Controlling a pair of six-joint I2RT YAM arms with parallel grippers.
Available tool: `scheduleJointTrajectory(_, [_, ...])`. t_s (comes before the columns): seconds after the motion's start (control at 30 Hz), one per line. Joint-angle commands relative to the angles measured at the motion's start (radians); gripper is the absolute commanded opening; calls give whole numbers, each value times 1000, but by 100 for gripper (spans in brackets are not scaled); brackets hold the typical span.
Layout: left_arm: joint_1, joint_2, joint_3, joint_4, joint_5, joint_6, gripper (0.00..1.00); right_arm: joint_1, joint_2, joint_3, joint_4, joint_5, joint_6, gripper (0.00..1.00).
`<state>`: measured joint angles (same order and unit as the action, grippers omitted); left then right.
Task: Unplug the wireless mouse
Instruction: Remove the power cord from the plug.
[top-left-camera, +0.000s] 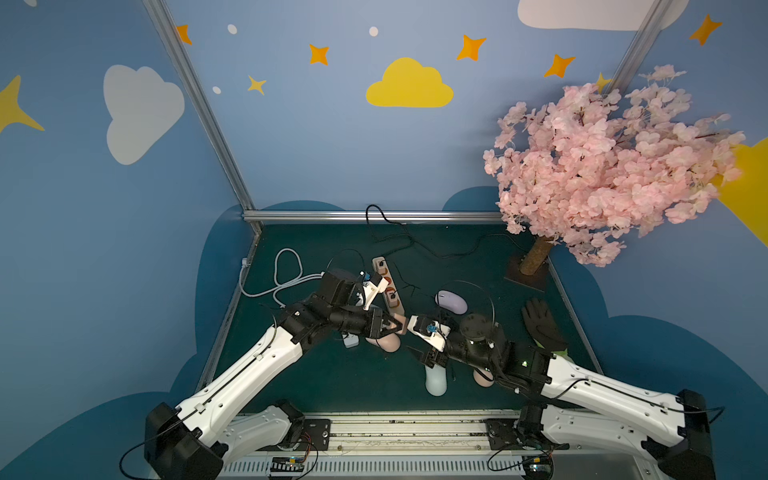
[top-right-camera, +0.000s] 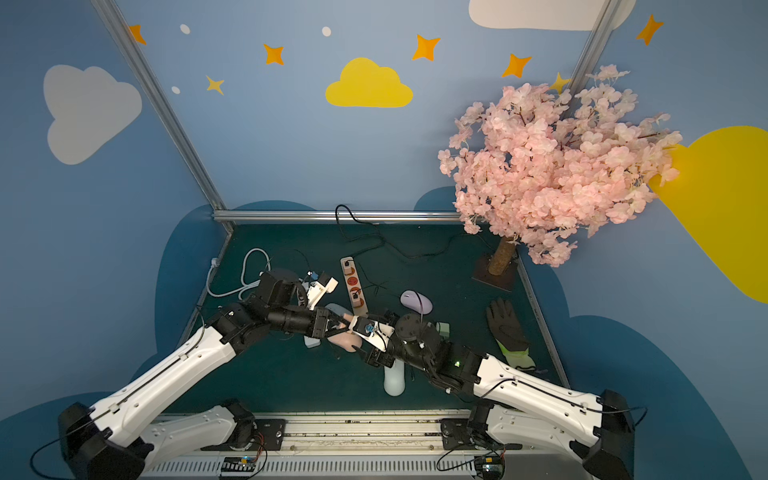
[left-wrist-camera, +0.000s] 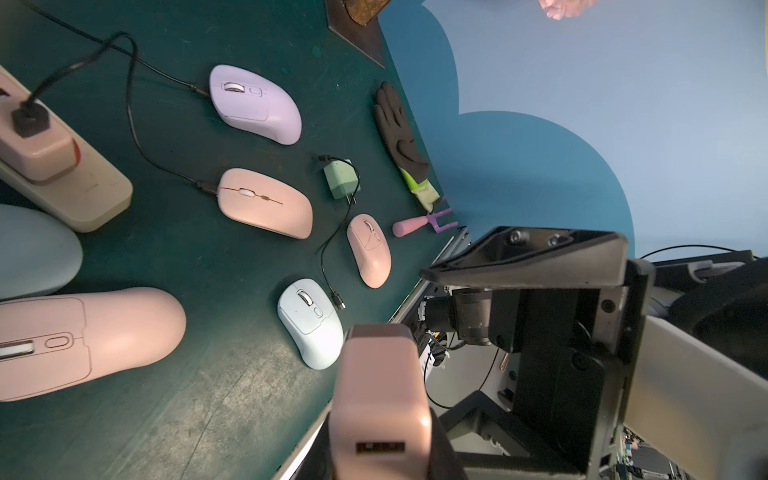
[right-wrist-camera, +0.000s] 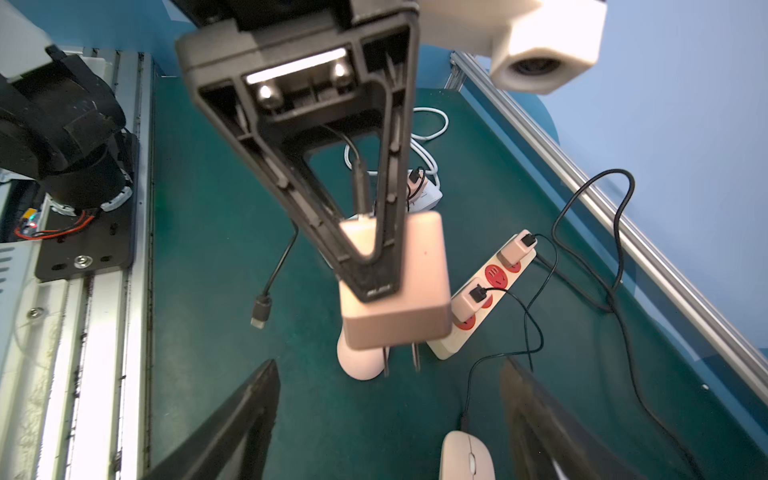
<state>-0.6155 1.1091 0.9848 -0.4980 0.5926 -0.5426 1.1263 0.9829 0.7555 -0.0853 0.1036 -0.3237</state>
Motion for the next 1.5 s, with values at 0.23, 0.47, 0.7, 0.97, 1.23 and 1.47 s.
scheduleJointTrajectory(0.23, [-16, 2, 17, 37, 33, 24, 4, -10, 104, 62, 109, -10, -28, 64])
scheduleJointTrajectory(0.47, [-18, -2, 10, 30, 32, 34, 4, -13, 123, 64, 149, -19, -17, 63])
scheduleJointTrajectory(0.7, [-18, 5, 7, 30, 33, 38, 4, -15, 128, 69, 165, -27, -5, 56])
scheduleJointTrajectory(0.97, [-19, 3, 8, 30, 24, 40, 4, -15, 127, 67, 144, -19, 10, 27])
scheduleJointTrajectory(1.23, [-6, -86, 6, -15, -104, 55, 60, -16, 108, 61, 99, 7, 48, 18])
scheduleJointTrajectory(1.47, [41, -143, 2, -45, -119, 66, 55, -17, 96, 50, 96, -2, 66, 16])
